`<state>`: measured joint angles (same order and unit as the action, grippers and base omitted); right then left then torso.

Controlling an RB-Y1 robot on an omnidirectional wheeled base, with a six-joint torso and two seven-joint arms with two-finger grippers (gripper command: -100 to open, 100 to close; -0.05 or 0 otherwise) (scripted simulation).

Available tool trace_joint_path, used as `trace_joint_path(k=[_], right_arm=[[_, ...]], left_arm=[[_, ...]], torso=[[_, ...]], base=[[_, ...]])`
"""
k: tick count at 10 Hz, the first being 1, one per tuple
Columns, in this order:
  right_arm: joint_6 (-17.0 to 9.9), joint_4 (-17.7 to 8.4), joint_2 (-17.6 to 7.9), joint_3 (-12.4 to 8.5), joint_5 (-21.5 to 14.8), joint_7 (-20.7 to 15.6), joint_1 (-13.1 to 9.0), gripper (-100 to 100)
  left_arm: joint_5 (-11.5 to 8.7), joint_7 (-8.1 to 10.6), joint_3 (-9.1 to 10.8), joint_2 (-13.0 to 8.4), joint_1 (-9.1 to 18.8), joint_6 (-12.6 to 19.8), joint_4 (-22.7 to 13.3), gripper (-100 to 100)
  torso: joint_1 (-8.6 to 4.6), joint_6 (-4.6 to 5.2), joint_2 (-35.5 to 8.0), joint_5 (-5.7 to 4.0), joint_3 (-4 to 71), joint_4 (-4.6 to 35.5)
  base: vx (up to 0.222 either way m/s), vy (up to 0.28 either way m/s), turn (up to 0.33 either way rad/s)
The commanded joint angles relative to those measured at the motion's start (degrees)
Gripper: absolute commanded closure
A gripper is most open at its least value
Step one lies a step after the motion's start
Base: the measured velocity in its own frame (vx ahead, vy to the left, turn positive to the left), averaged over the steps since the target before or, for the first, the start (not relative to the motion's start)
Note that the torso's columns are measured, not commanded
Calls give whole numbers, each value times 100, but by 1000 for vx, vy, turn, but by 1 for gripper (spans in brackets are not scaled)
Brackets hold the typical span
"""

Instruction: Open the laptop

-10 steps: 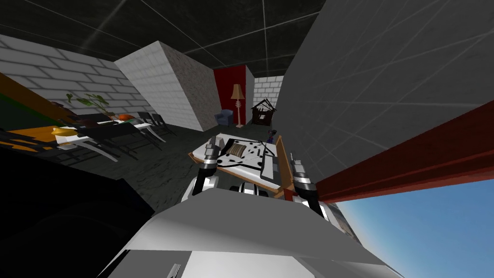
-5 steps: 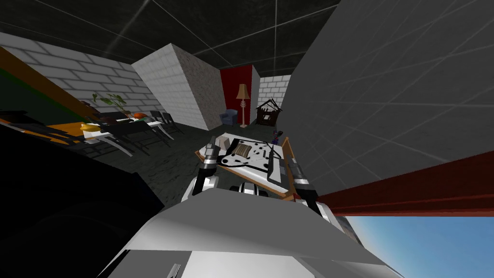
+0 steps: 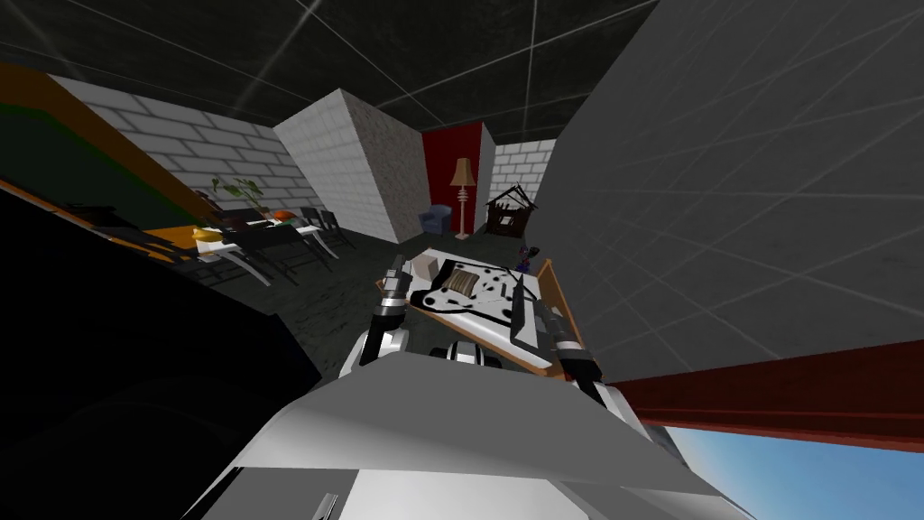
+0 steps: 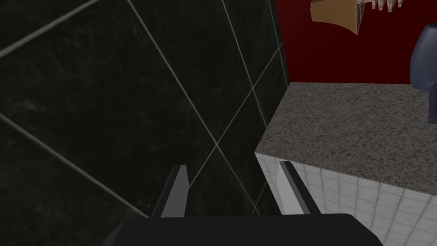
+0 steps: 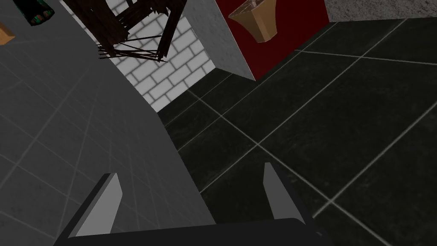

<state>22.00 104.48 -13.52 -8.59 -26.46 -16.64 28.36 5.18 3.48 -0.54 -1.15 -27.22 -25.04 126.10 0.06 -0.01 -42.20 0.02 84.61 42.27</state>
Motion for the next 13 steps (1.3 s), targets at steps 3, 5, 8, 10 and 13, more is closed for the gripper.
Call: trace_joint_path(k=[3, 5, 8, 10, 13], right_arm=[[-360, -461, -118, -192, -632, -318, -1, -100], [-600, -834, -252, -381, -1011, -541, -47, -100], [-845, -1332, -389, -570, -1480, -764, -96, -100], [-968, -1592, -457, -664, -1759, -875, -122, -100], [-1212, -2029, -590, -850, -2200, -1092, -176, -100]], left_arm=[[0, 0, 0, 0, 0, 0, 0, 0], [0, 0, 0, 0, 0, 0, 0, 0], [0, 0, 1, 0, -1, 0, 0, 0], [0, 0, 1, 0, 0, 0, 0, 0], [0, 0, 1, -1, -1, 0, 0, 0]], torso=[[11, 2, -13, 3, -7, 3], [-15, 1, -12, -4, -6, 3], [-5, 2, 1, -2, 1, -1], [-4, 4, -16, 1, -8, 4], [-17, 4, -11, -5, -5, 1]], base=[[15, 127, 92], [8, 112, 123], [36, 120, 88], [26, 122, 72], [36, 101, 94]])
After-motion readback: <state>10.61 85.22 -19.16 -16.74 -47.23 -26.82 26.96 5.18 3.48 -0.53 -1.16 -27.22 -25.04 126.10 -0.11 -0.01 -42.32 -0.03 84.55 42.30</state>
